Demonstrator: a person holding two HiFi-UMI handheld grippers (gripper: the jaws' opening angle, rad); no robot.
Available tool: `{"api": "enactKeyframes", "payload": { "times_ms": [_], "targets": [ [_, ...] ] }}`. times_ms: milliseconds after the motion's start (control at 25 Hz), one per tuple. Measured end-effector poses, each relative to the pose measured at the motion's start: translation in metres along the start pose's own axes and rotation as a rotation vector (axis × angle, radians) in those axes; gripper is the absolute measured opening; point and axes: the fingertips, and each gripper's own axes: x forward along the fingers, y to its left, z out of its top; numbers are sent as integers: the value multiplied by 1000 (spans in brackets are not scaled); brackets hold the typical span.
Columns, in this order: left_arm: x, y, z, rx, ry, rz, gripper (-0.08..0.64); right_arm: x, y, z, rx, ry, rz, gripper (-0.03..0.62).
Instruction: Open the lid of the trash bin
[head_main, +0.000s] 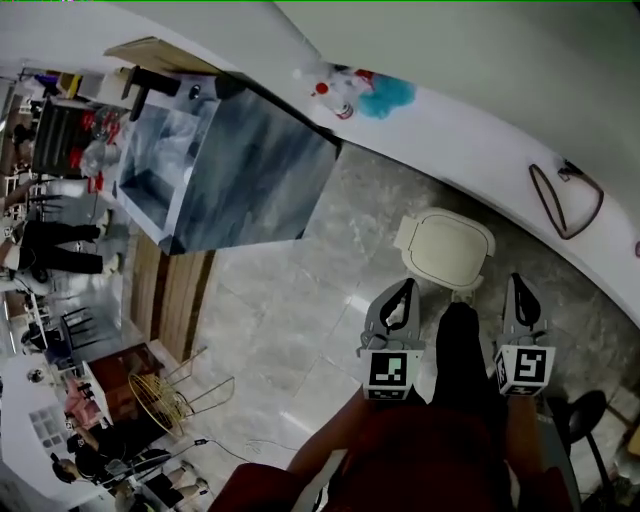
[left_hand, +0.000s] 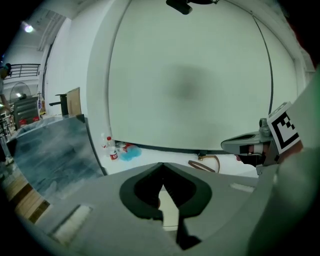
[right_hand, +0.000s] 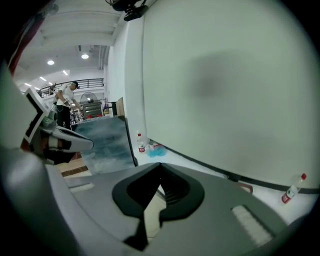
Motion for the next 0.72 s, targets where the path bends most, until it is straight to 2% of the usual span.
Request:
{"api": "enactKeyframes", "payload": {
  "times_ms": [240,480,720],
  "targets": [
    [20,-20,-49,-17,109,-11,5,19,-10,-71,56,125,26,2],
    [38,-34,-90,-40,199,-10,5,36,-17,-132,69,227,57,4],
    [55,-43,-128,-48,274,-9,5,59,-26,-189,97,326,74,53]
  ]
}}
